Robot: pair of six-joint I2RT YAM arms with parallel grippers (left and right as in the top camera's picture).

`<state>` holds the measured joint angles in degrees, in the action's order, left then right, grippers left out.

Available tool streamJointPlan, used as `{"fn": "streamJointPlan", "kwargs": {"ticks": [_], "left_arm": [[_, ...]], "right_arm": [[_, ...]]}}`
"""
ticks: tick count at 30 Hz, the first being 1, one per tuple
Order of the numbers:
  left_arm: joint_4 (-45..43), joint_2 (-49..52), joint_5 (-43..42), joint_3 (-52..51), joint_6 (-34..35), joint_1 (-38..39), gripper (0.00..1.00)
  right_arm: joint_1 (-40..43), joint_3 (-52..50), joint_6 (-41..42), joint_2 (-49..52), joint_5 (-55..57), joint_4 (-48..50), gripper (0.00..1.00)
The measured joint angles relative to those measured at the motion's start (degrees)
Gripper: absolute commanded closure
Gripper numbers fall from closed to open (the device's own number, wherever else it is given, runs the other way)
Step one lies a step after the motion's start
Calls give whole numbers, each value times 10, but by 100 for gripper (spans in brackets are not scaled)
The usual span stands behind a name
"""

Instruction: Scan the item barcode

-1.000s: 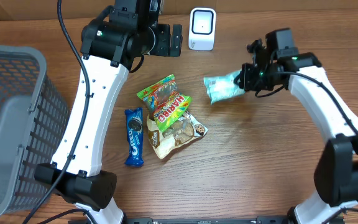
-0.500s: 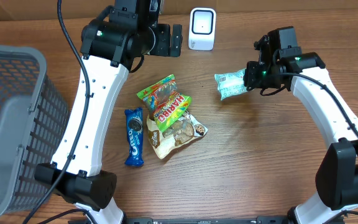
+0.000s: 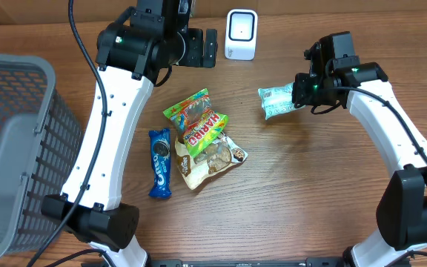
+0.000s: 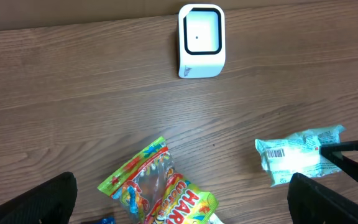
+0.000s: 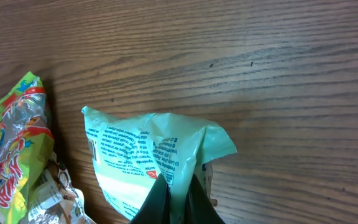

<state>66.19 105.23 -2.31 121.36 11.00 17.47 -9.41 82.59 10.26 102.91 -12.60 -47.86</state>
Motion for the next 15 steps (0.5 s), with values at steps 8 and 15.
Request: {"fn": "streamJointPlan", "kwargs": {"ticks": [8, 15], "left_arm": [[-2, 0, 0, 0, 0, 0, 0], [0, 0, -1, 6, 15, -21, 0]], "right_arm": [[0, 0, -5, 0, 3, -16, 96], [0, 0, -9, 0, 18, -23, 96]]}}
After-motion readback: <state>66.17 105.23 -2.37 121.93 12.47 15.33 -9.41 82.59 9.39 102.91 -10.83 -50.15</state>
